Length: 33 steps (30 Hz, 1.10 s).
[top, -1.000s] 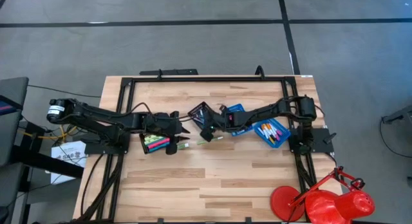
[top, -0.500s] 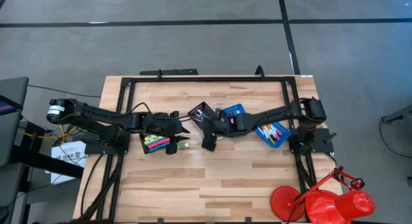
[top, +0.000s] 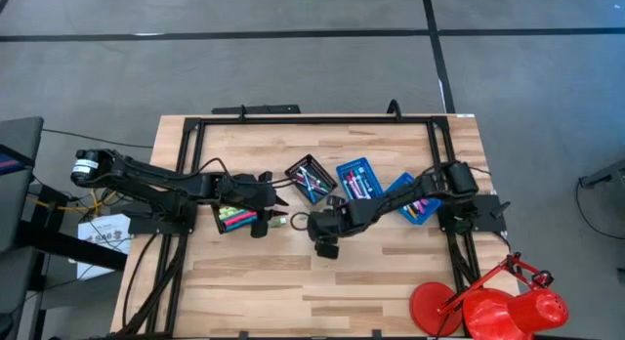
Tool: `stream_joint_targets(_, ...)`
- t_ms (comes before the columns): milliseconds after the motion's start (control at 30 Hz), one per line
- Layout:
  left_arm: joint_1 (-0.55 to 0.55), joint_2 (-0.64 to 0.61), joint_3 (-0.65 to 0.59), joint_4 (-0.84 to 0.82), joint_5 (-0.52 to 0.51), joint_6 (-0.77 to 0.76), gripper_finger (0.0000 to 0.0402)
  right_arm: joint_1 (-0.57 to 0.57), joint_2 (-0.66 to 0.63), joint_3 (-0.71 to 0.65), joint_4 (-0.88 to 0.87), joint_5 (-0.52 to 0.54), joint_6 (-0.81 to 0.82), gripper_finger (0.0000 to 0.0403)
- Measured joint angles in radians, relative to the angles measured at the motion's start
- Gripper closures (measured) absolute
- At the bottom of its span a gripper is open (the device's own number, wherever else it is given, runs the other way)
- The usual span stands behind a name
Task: Pick & Place Markers
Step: Put the small light green marker into the right black bin
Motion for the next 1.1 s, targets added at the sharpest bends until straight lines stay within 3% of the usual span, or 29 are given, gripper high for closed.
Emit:
stream_joint_targets(567, 0.0, 0.0, 0.0, 0.018, 0.0, 0.003, 0.0284, -0.175, 0.01, 0.0, -0.043, -0.054, -0.034, 0.0282)
stream_joint_targets(833, 0.0, 0.0, 0.0, 0.017, 0.0, 0.003, 0.0284, -0.186, 0.009, -0.035, 0.006, -0.138, -0.035, 0.0315)
stream_joint_targets(1100, 0.0, 0.0, 0.0, 0.017, 0.0, 0.003, 0.0284, -0.171, 0.007, -0.065, 0.017, -0.111, -0.028, 0.0295)
